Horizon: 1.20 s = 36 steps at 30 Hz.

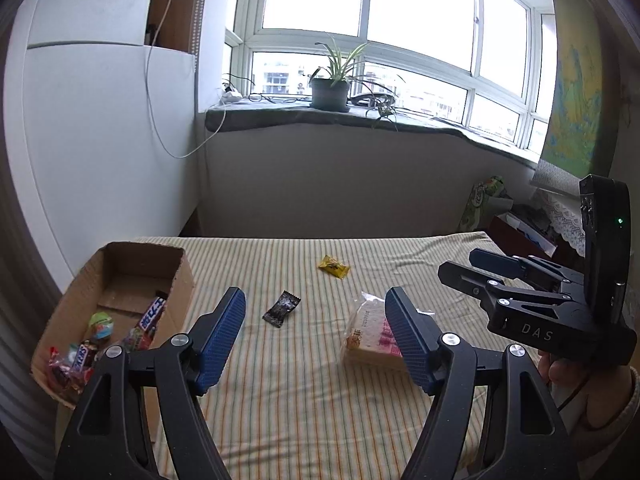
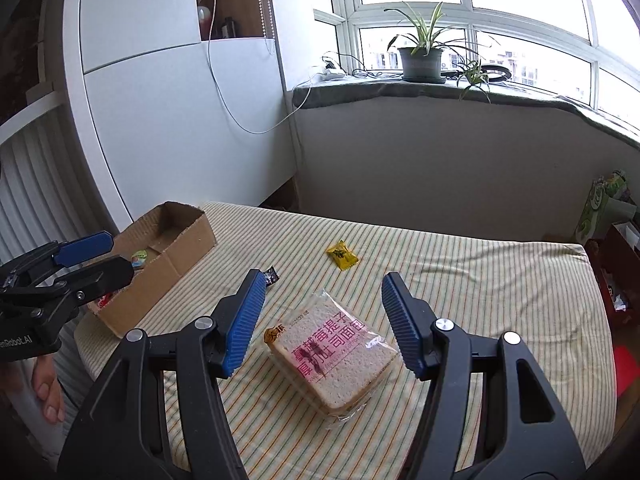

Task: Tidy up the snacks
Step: 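Move both grippers back from the box toward the small candy packets on the bed, then grasp the black candy packet with the left gripper while the right gripper grasps the yellow packet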

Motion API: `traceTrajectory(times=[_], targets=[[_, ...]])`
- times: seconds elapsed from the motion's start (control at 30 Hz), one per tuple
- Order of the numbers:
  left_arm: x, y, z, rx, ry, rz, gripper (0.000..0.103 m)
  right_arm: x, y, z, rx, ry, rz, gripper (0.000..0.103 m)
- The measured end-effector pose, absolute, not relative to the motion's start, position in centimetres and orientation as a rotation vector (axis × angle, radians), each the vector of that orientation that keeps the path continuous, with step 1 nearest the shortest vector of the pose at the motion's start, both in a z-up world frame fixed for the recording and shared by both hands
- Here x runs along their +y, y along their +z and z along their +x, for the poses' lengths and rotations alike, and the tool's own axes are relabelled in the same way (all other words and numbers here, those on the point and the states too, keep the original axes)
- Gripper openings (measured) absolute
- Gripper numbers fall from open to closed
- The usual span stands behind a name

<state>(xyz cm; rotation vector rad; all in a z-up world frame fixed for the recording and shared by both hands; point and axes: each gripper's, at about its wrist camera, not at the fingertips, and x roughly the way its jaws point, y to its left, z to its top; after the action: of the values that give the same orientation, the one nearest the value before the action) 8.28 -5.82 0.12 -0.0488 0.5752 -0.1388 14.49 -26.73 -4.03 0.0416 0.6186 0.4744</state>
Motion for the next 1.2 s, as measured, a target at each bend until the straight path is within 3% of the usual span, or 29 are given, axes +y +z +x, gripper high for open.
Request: traceTrajectory(times=[0.6, 0.73, 1.1, 1.13, 1.2], targets=[[-4.4, -9.2, 20.3, 0.837, -0.102, -0.087, 0.073, -22.1, -10.8, 29.1, 0.830, 0.505, -0.127, 0.066], [-4.5, -10.2, 22.8, 0.875, -0.108, -0.089, 0.073, -20.4, -12.1, 31.7, 0.893, 0.543, -0.220, 0.073], [-5.9, -13.9, 24.0, 0.965, -0.132, -0.035, 0.072, -17.8, -15.5, 34.2, 1.001, 0.618, -0.323, 0.073], [-6.1, -14.1, 23.9, 0.960, -0.130, -0.029, 0.072, -17.8, -15.6, 34.2, 1.006, 0.621, -0.324, 0.070], [-6.3, -14.1, 24.0, 0.952, -0.127, -0.019, 0.072, -17.5, -15.9, 34.2, 1.017, 0.640, -0.341, 0.046]])
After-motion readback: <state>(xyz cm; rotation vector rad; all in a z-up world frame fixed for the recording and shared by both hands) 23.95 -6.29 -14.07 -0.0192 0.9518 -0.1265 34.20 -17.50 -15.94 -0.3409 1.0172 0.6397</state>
